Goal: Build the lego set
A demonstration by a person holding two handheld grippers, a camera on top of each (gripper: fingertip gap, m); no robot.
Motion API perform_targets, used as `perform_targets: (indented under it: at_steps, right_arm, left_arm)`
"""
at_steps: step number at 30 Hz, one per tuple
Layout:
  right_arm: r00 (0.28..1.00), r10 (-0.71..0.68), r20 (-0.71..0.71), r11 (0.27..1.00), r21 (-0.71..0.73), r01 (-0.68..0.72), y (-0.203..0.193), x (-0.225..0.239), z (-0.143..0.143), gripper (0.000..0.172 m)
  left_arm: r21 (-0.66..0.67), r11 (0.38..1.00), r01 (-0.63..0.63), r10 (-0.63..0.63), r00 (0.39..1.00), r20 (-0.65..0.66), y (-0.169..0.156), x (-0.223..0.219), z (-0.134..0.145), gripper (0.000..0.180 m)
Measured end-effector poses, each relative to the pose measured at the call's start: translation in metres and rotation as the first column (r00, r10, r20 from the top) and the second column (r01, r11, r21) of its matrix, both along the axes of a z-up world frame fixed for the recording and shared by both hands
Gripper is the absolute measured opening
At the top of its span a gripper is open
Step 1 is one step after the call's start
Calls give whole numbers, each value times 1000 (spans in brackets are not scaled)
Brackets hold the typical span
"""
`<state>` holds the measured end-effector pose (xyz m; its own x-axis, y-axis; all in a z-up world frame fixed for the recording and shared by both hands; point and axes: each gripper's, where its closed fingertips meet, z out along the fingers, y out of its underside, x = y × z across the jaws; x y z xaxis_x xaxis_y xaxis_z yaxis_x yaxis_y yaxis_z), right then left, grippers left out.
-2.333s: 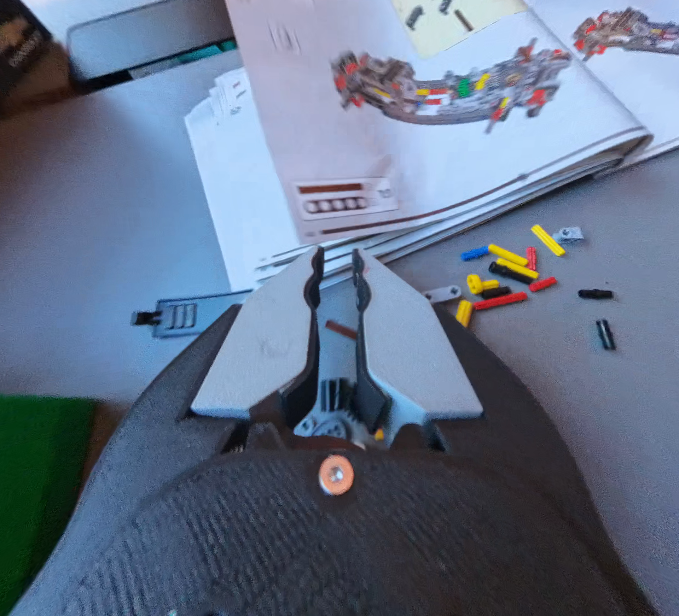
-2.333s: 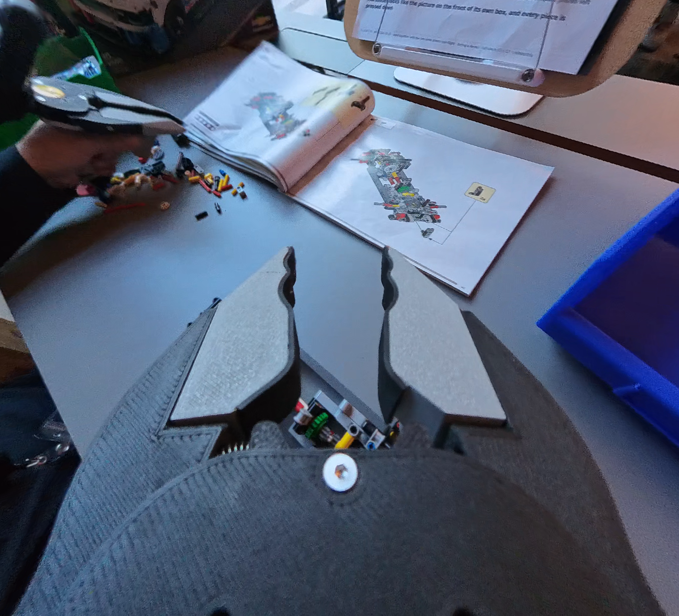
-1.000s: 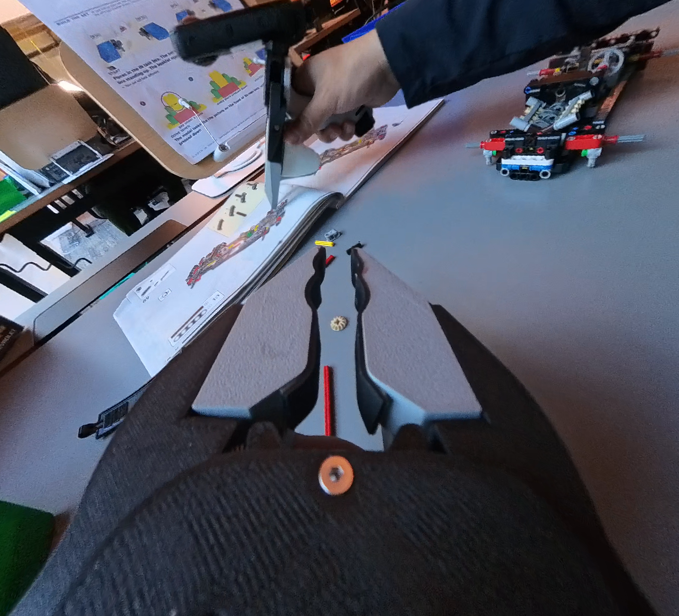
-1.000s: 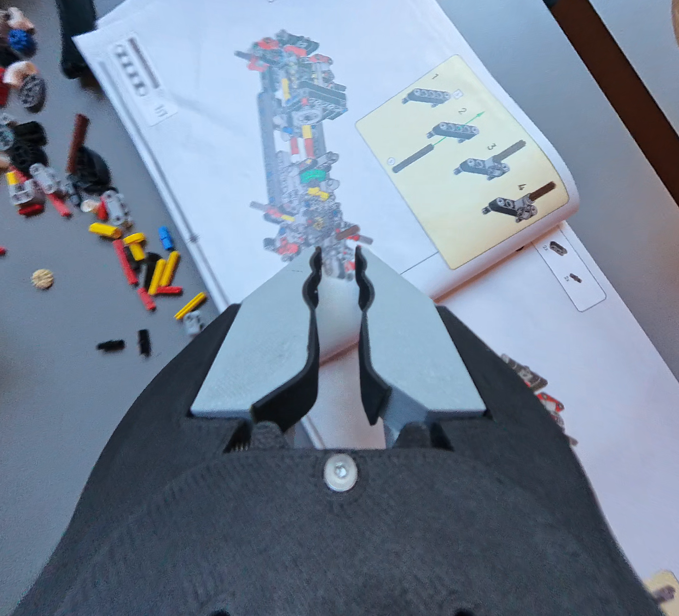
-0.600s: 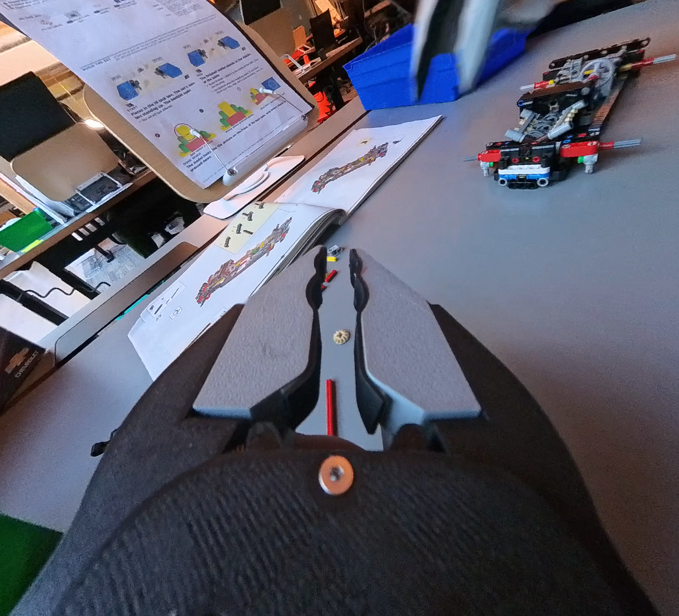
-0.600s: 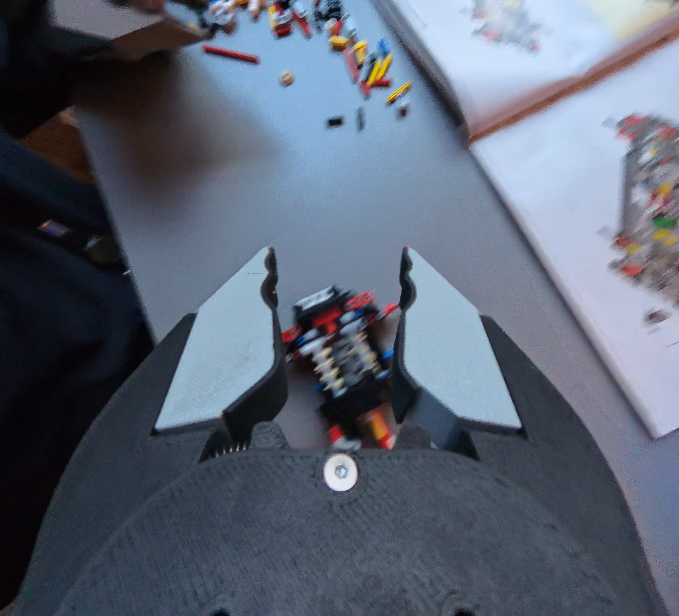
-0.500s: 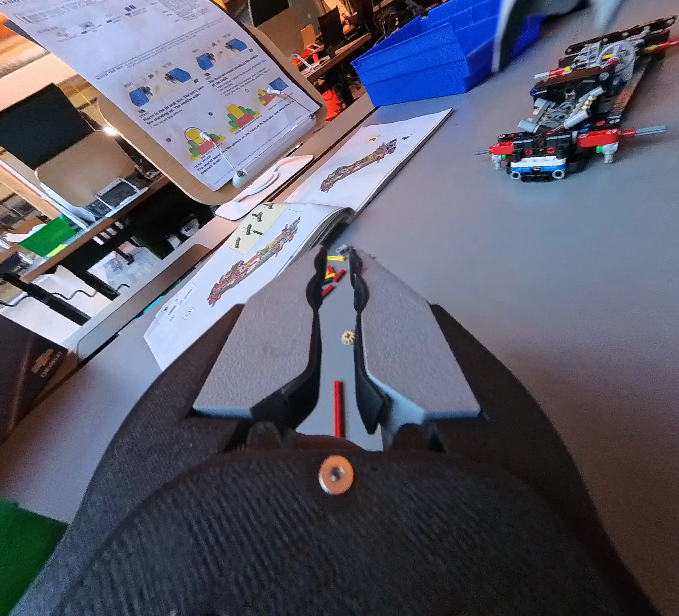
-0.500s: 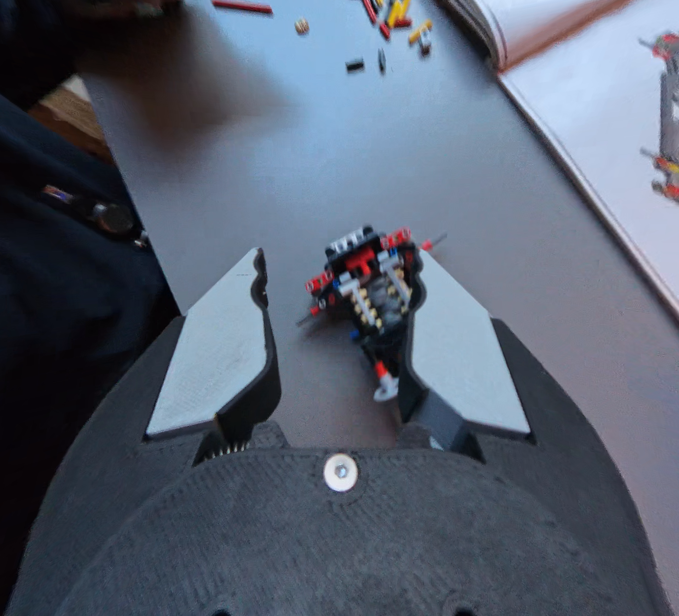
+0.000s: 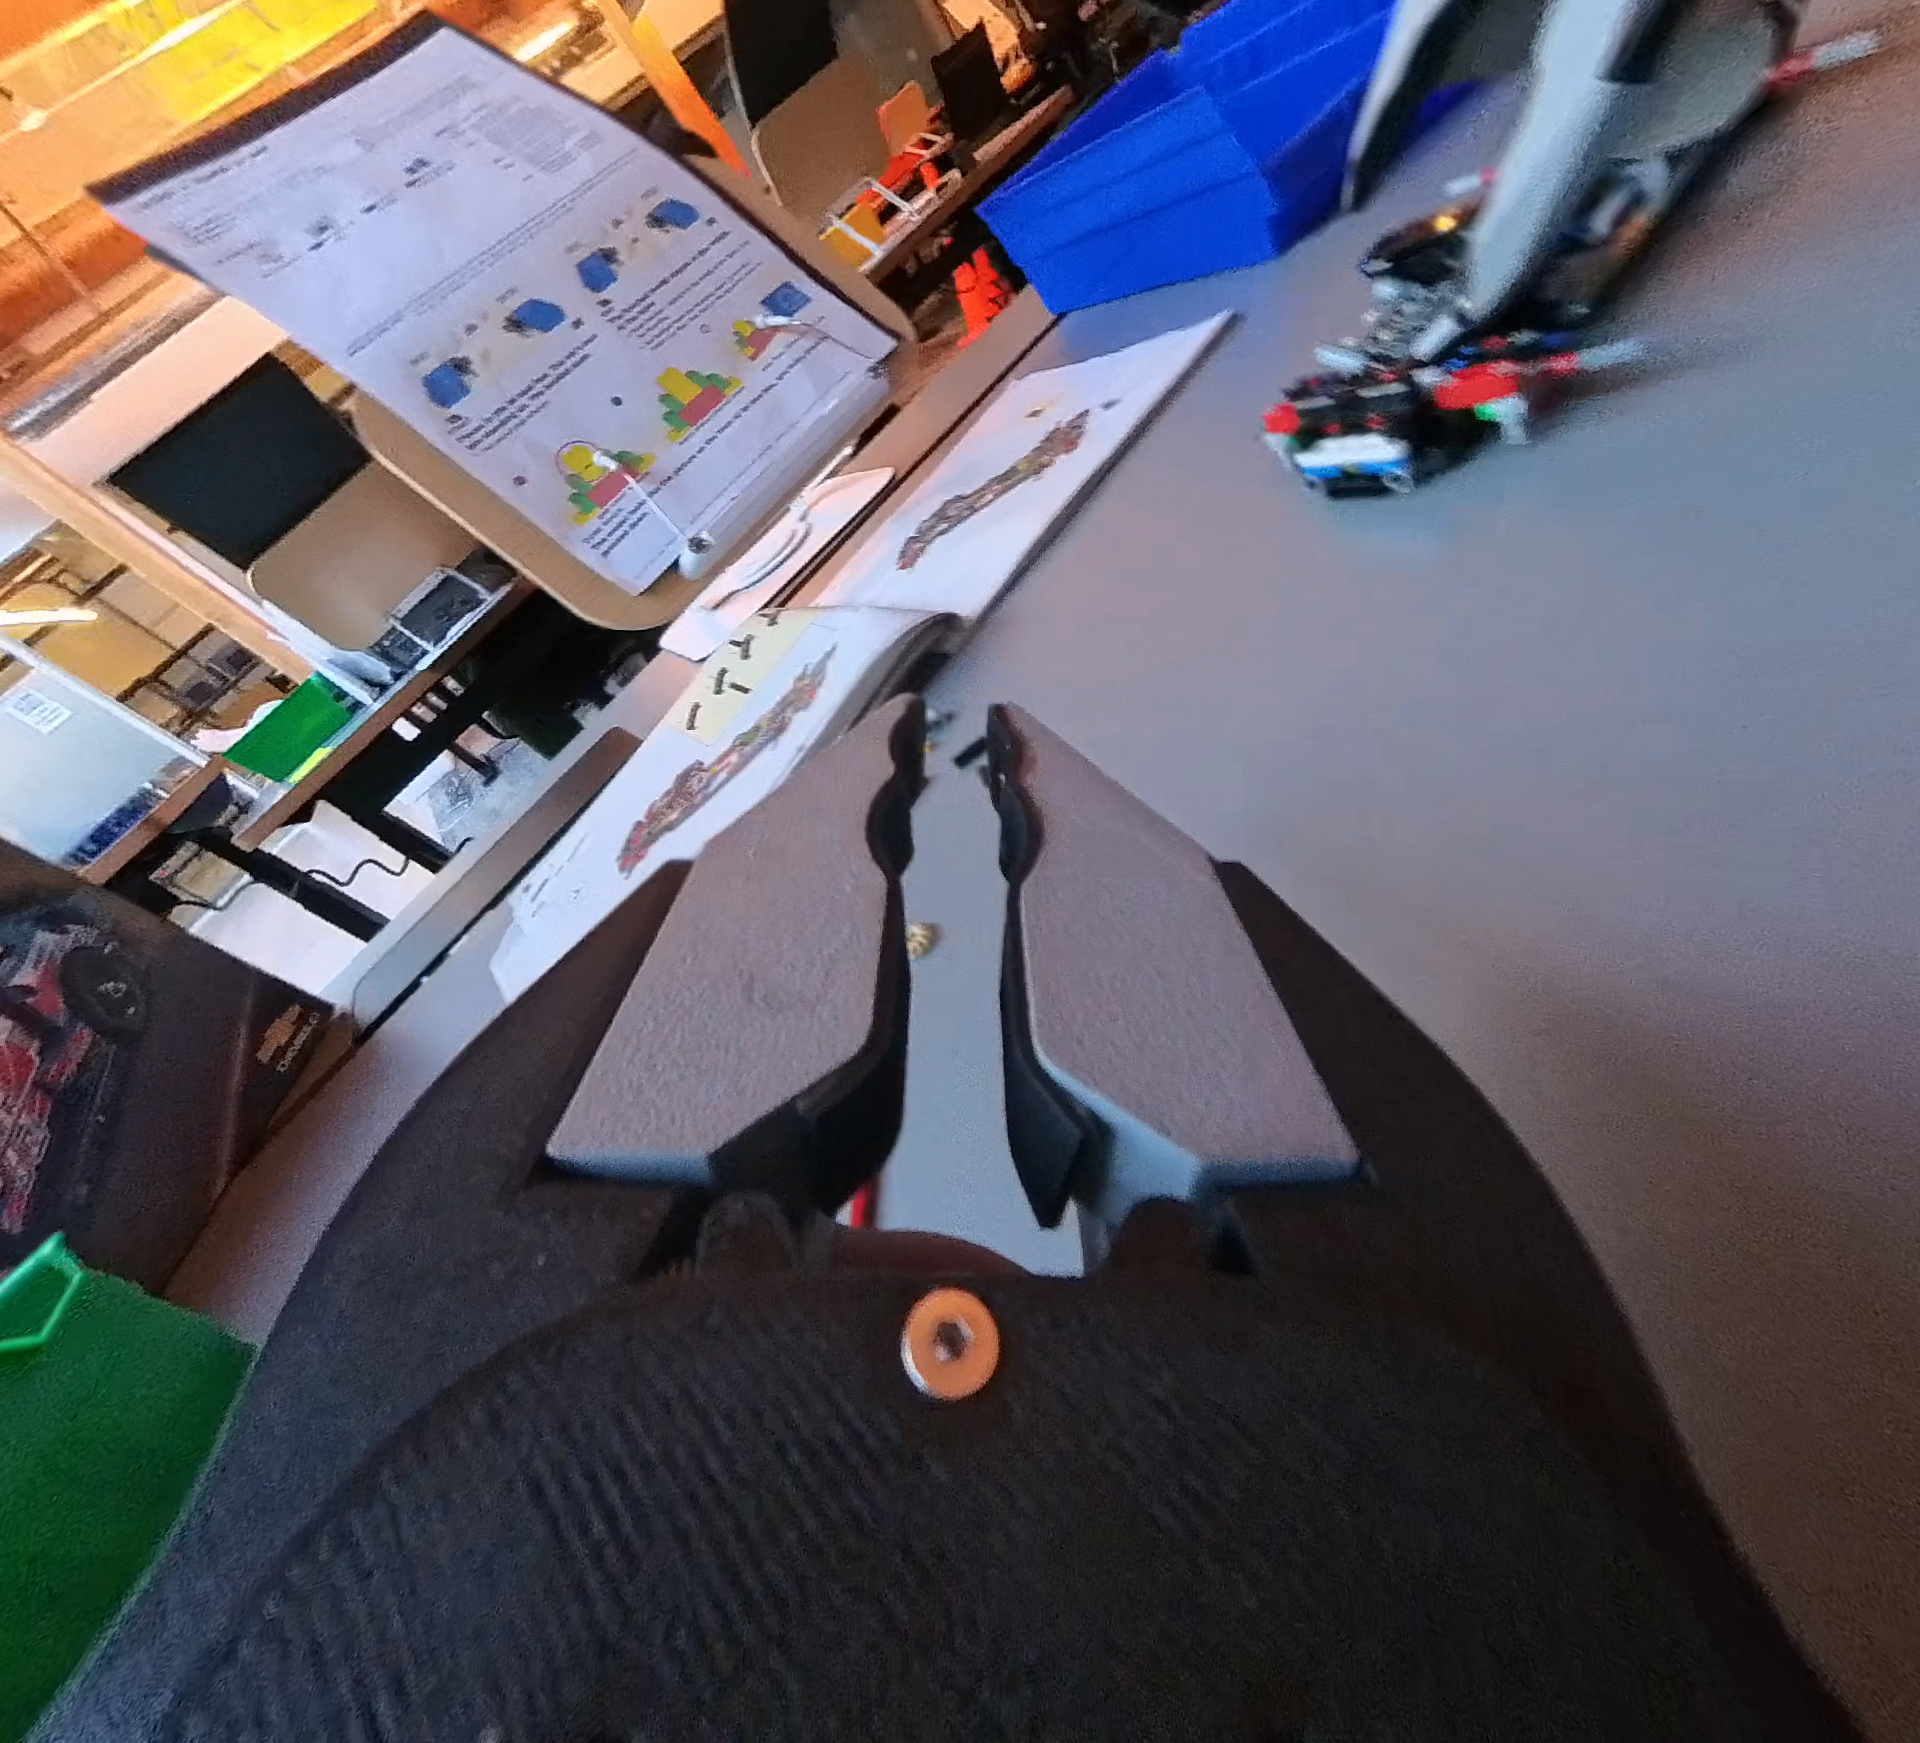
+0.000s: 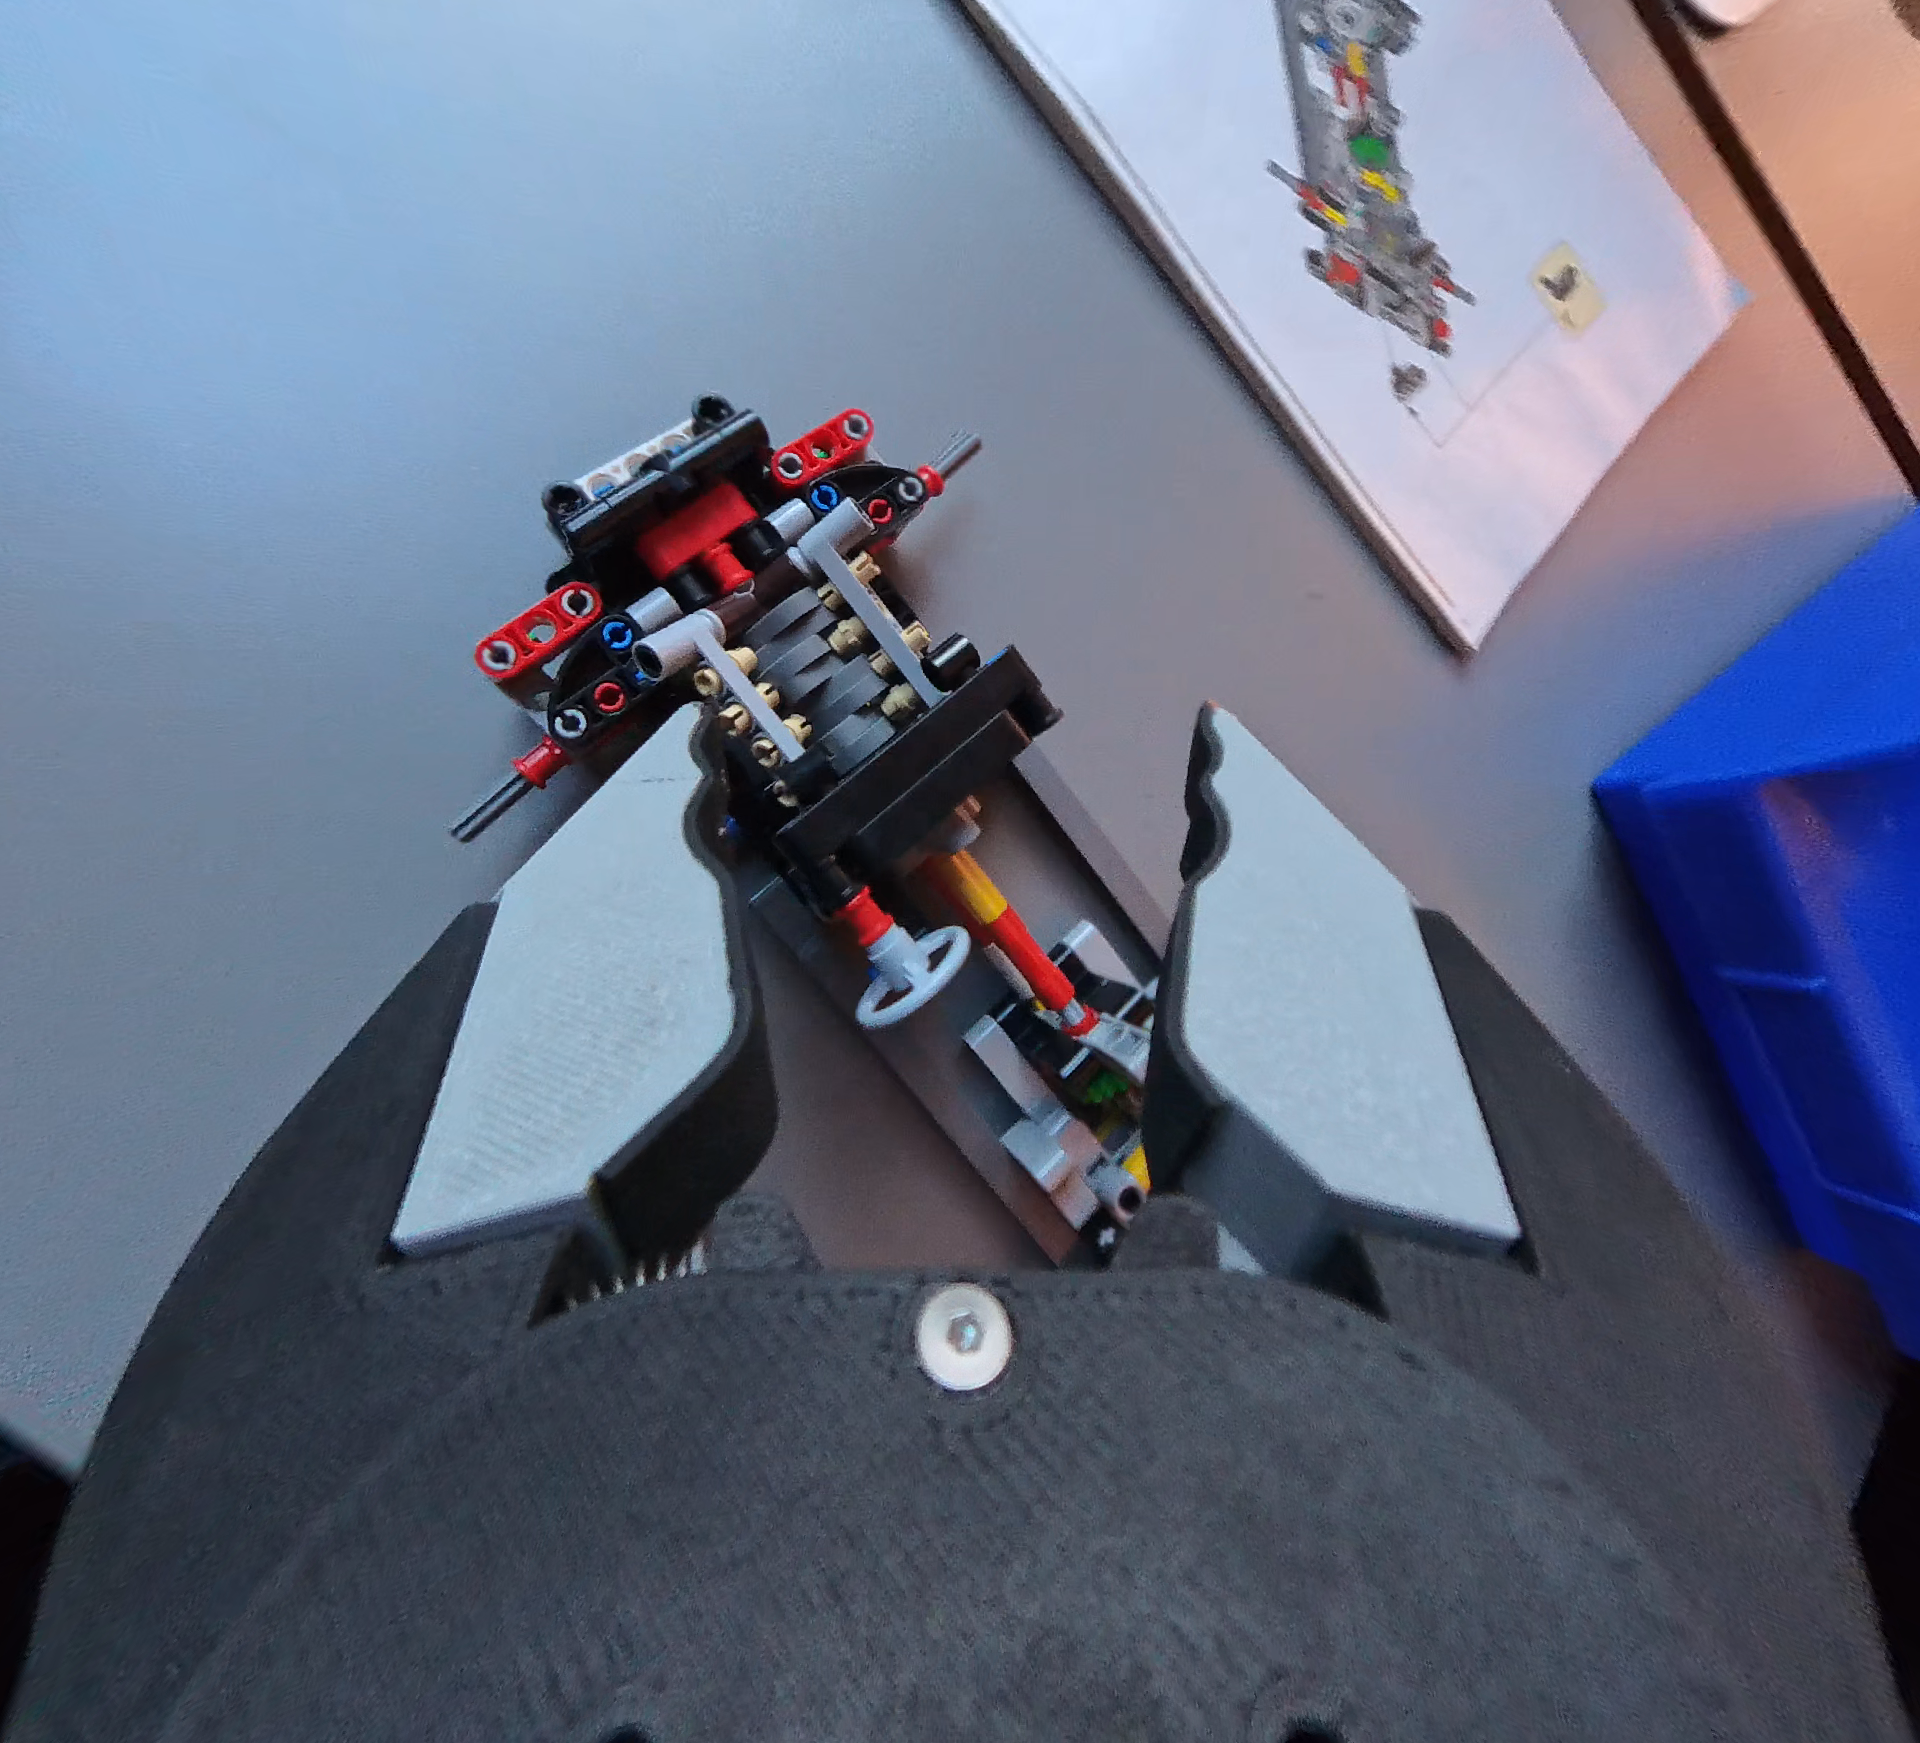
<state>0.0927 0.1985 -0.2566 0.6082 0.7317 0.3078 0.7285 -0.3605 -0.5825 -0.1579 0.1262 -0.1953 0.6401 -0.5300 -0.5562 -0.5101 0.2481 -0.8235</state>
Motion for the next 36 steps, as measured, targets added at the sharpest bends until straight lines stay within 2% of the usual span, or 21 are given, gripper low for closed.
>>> perform_targets:
  at_steps: [5,7,11,14,17,20,24,28,30,32,33,34,36]
  right_arm:
    - [994,-108,15,992,72,107,29,41,6,79]
    - [992,-121,-47,987,105,125,28,43,22,74]
    - [957,-3,-290,984,170,55,6,2,71,66]
    - [853,152,-500,986,140,-94,-19,-63,87,59]
    - [767,225,-601,971,76,-226,-29,-125,73,57]
    - [761,263,-593,958,67,-278,-18,-166,57,55]
    - [738,338,-583,936,129,-327,4,-204,54,53]
    - [757,387,-527,916,130,-378,25,-229,30,60]
    - [803,400,-442,913,119,-389,34,-233,8,64]
    - [827,406,-389,910,90,-405,39,-234,-3,62]
    - [826,411,-386,908,99,-406,42,-233,-2,55]
    - [823,409,-394,909,103,-403,44,-233,-1,52]
    - [812,387,-436,915,69,-399,48,-231,0,55]
  left_arm:
    - [40,999,28,-22,990,-140,-19,12,-21,9]
    - [46,999,16,-8,985,-175,-16,10,-26,9]
    - [53,999,-9,19,981,-194,-5,3,-28,8]
    - [56,998,-15,26,978,-208,9,1,-29,9]
    - [48,999,-8,18,980,-200,21,4,-29,11]
    - [31,999,-27,33,982,-186,35,1,-29,24]
    - [14,998,-58,59,994,-88,50,-12,-18,45]
    - [-56,996,-70,74,994,75,59,-27,-4,51]
    - [-51,992,-114,120,984,134,65,-37,2,49]
    - [-27,990,-136,138,972,189,68,-44,10,33]
    - [-19,992,-123,124,970,210,66,-45,13,25]
    - [-18,996,-89,91,970,226,64,-42,14,26]
    - [-36,995,-93,100,954,283,66,-45,18,45]
